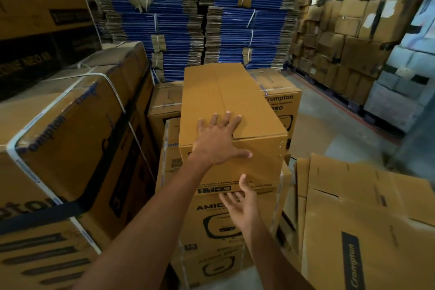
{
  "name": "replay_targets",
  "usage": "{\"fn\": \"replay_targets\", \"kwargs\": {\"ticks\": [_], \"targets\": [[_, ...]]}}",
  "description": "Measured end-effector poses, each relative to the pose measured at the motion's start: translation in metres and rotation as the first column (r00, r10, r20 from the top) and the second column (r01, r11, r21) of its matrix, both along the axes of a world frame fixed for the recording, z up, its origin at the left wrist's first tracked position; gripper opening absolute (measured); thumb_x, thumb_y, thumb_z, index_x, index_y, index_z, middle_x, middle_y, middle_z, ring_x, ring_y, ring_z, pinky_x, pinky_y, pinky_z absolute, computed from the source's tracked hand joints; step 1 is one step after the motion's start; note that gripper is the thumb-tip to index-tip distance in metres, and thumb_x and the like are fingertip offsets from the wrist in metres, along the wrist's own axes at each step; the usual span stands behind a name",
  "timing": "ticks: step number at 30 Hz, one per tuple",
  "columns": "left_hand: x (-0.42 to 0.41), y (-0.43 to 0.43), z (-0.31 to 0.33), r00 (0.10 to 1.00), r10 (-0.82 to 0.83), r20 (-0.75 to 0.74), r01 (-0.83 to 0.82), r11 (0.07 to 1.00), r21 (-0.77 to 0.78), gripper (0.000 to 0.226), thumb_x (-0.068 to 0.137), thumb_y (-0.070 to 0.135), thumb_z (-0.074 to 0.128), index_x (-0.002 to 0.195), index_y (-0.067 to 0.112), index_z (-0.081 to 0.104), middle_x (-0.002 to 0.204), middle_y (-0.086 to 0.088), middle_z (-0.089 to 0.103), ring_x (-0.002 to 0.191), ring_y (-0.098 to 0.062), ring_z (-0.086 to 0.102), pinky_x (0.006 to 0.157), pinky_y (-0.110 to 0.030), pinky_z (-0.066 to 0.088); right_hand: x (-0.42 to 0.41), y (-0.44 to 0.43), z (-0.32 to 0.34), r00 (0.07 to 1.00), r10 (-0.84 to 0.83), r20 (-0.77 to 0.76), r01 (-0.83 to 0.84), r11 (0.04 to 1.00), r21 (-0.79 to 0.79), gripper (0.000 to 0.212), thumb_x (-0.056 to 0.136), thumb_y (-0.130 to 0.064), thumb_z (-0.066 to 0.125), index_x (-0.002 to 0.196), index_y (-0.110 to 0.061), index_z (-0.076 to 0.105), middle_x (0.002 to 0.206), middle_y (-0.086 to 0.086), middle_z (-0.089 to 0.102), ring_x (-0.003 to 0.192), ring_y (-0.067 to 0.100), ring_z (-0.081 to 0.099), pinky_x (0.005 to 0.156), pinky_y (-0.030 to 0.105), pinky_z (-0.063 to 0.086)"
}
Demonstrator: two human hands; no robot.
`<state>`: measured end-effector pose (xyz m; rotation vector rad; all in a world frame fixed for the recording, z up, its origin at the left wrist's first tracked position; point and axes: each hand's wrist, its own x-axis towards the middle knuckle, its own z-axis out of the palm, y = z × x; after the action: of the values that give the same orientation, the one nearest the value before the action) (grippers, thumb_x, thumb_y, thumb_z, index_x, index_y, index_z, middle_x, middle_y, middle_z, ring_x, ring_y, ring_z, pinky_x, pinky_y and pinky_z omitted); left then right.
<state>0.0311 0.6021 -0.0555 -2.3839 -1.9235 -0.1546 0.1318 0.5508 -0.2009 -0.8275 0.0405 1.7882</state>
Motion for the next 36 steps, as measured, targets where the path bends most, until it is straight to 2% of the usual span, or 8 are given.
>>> {"fn": "replay_targets", "kwargs": {"ticks": [7, 11, 14, 22, 26, 29, 33, 36], "targets": [[-0.003, 0.002, 0.022, 0.999, 0.000, 0.052, -0.003, 0.998, 0.060, 0.109, 0.077, 0.091, 0.045, 0.162, 0.037, 0.004, 0.171, -0.002, 0.011, 0.155, -0.031, 0.016, 0.120, -0.063, 0.018, 0.003, 0.001, 0.027, 0.995, -0.100, 0.007, 0.098, 0.988, 0.116, 0.093, 0.091, -0.018, 0.072, 0.158, -0.037, 0.011, 0.166, 0.016, 0.017, 0.153, 0.038, 0.017, 0.118, 0.060, 0.028], [-0.001, -0.004, 0.047, 0.952, 0.015, 0.304, -0.052, 0.992, 0.112, 0.107, 0.079, 0.080, 0.060, 0.161, 0.043, 0.003, 0.170, -0.003, 0.014, 0.153, -0.031, 0.021, 0.118, -0.061, 0.027, 0.023, 0.016, 0.062, 0.950, -0.258, 0.175, 0.185, 0.918, 0.349, 0.095, 0.071, -0.012, 0.084, 0.144, -0.038, 0.029, 0.150, 0.006, 0.048, 0.134, 0.031, 0.050, 0.107, 0.063, 0.043], [0.000, -0.013, 0.072, 0.840, -0.024, 0.541, -0.059, 0.989, 0.136, 0.110, 0.077, 0.070, 0.072, 0.161, 0.044, 0.007, 0.168, -0.003, 0.022, 0.150, -0.031, 0.029, 0.118, -0.055, 0.031, 0.041, 0.030, 0.088, 0.860, -0.396, 0.322, 0.198, 0.840, 0.505, 0.086, 0.078, -0.001, 0.080, 0.143, -0.031, 0.031, 0.142, 0.003, 0.054, 0.127, 0.026, 0.055, 0.099, 0.055, 0.051], [-0.004, -0.019, 0.079, 0.275, -0.179, 0.944, -0.052, 0.978, 0.201, 0.117, 0.063, 0.057, 0.088, 0.157, 0.047, 0.019, 0.149, 0.010, 0.050, 0.131, -0.014, 0.054, 0.108, -0.050, 0.048, 0.083, 0.045, 0.172, 0.401, -0.604, 0.689, -0.074, 0.728, 0.682, 0.077, 0.080, -0.012, 0.083, 0.133, -0.045, 0.038, 0.131, -0.004, 0.062, 0.115, 0.019, 0.060, 0.092, 0.046, 0.051], [0.013, -0.032, 0.029, -0.181, -0.183, 0.966, -0.180, 0.972, 0.151, 0.100, 0.076, 0.032, 0.089, 0.155, 0.044, 0.028, 0.142, 0.009, 0.056, 0.125, -0.014, 0.059, 0.101, -0.048, 0.054, 0.099, 0.045, 0.222, 0.128, -0.617, 0.777, -0.412, 0.679, 0.607, 0.083, 0.078, -0.014, 0.085, 0.141, -0.042, 0.038, 0.118, -0.027, 0.054, 0.112, 0.008, 0.051, 0.088, 0.035, 0.039], [0.036, -0.036, -0.008, -0.458, -0.147, 0.877, -0.236, 0.971, 0.040, 0.088, 0.087, 0.011, 0.078, 0.152, 0.041, 0.028, 0.139, 0.006, 0.057, 0.124, -0.019, 0.059, 0.101, -0.046, 0.053, 0.097, 0.053, 0.242, -0.073, -0.603, 0.794, -0.608, 0.658, 0.444, 0.086, 0.076, -0.015, 0.085, 0.139, -0.048, 0.037, 0.131, -0.015, 0.056, 0.115, 0.012, 0.049, 0.090, 0.039, 0.039], [0.058, -0.040, -0.032, -0.655, -0.051, 0.754, -0.208, 0.971, -0.115, 0.088, 0.089, 0.002, 0.073, 0.149, 0.044, 0.023, 0.143, 0.000, 0.054, 0.125, -0.021, 0.057, 0.109, -0.055, 0.045, 0.087, 0.062, 0.239, -0.214, -0.610, 0.763, -0.714, 0.631, 0.304, 0.090, 0.077, -0.009, 0.082, 0.145, -0.045, 0.035, 0.142, -0.005, 0.054, 0.125, 0.021, 0.052, 0.096, 0.042, 0.042], [0.061, -0.047, -0.047, -0.730, 0.063, 0.681, -0.123, 0.968, -0.221, 0.086, 0.090, 0.025, 0.077, 0.153, 0.047, 0.022, 0.143, 0.003, 0.056, 0.130, -0.023, 0.053, 0.111, -0.061, 0.039, 0.071, 0.063, 0.232, -0.323, -0.682, 0.656, -0.785, 0.580, 0.216, 0.086, 0.081, -0.012, 0.079, 0.150, -0.041, 0.036, 0.147, -0.005, 0.052, 0.132, 0.021, 0.049, 0.109, 0.045, 0.038]]}}
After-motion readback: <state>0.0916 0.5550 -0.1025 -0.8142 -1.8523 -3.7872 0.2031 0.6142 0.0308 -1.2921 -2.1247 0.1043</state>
